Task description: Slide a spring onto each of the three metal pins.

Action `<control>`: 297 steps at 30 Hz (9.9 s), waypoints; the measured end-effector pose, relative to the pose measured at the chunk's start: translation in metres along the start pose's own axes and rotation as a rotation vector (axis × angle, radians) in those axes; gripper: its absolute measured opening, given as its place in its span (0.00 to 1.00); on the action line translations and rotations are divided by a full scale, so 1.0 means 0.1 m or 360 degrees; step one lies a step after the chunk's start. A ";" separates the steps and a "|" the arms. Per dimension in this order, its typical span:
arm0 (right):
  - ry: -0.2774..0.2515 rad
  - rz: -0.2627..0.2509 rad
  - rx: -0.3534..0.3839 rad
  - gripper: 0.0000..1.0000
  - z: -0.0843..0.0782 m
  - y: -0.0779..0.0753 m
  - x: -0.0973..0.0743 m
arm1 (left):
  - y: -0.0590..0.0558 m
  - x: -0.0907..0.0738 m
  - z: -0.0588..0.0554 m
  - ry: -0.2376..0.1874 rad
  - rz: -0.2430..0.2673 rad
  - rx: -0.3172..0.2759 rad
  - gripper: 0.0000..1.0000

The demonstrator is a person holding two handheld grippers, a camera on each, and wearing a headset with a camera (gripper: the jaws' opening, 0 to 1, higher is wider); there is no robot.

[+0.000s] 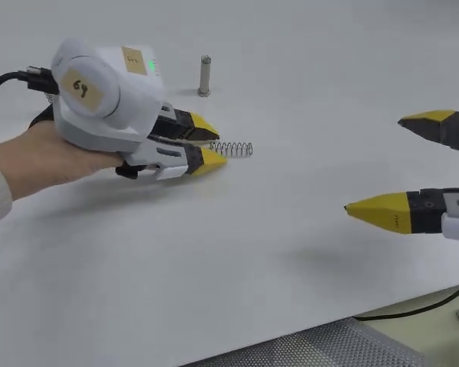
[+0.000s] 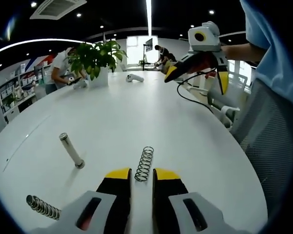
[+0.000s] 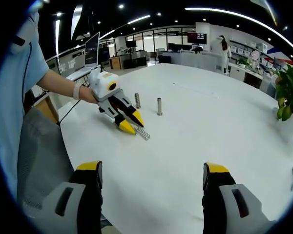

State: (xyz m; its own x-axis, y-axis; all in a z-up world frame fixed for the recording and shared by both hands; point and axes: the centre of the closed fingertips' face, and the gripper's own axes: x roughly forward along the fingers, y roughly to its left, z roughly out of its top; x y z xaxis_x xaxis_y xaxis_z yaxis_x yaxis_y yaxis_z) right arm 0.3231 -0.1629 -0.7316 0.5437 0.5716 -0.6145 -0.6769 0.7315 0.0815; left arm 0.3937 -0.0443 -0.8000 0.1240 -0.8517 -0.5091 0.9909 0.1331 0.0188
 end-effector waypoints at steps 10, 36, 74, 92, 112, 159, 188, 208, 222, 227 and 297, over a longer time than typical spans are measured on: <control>-0.0001 0.0019 0.0000 0.82 0.02 0.06 0.04 | 0.00 -0.02 -0.01 0.0022 -0.0006 0.0003 0.06; -0.0003 0.0071 -0.0011 0.81 0.00 0.18 0.12 | 0.01 -0.04 0.04 0.0032 0.0005 -0.0001 0.03; -0.0072 0.0274 -0.0288 0.72 0.43 0.56 0.18 | -0.58 -0.66 0.61 -0.0093 -0.0100 0.0131 0.02; 0.0006 0.0586 -0.0594 0.44 0.59 1.03 0.35 | -0.92 -0.93 0.64 -0.0127 -0.0109 0.0123 0.02; 0.0176 0.0816 -0.0937 0.18 0.47 1.34 0.55 | -1.00 -1.05 0.56 -0.0165 -0.0026 0.0041 0.02; 0.0202 0.0921 -0.1050 0.00 0.65 1.52 0.45 | -1.01 -1.02 0.46 -0.0138 -0.0039 0.0007 0.02; 0.0197 0.0949 -0.1047 0.08 0.71 1.59 0.48 | -1.04 -0.97 0.41 -0.0108 -0.0065 0.0014 0.02; 0.0246 0.0897 -0.1284 0.08 0.72 1.58 0.50 | -1.05 -0.92 0.39 -0.0088 -0.0047 0.0021 0.02; 0.0290 0.0908 -0.1305 0.16 0.72 1.58 0.49 | -1.02 -0.95 0.39 -0.0067 -0.0018 0.0127 0.01; 0.0318 0.0919 -0.1341 0.18 0.71 1.59 0.50 | -1.03 -0.94 0.36 -0.0031 -0.0020 0.0176 0.01; 0.0467 0.0930 -0.1341 0.08 0.53 1.57 0.65 | -0.88 -0.98 0.29 -0.0172 0.0173 -0.0160 0.36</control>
State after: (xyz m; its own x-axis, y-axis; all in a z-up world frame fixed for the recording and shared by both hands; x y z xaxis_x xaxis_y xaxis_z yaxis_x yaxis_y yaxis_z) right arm 0.2782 0.0090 -0.7176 -0.0411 0.5568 -0.8296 -0.9799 -0.1847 -0.0754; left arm 0.2957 0.0127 -0.7265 0.2403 -0.8783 -0.4133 0.9619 0.2728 -0.0204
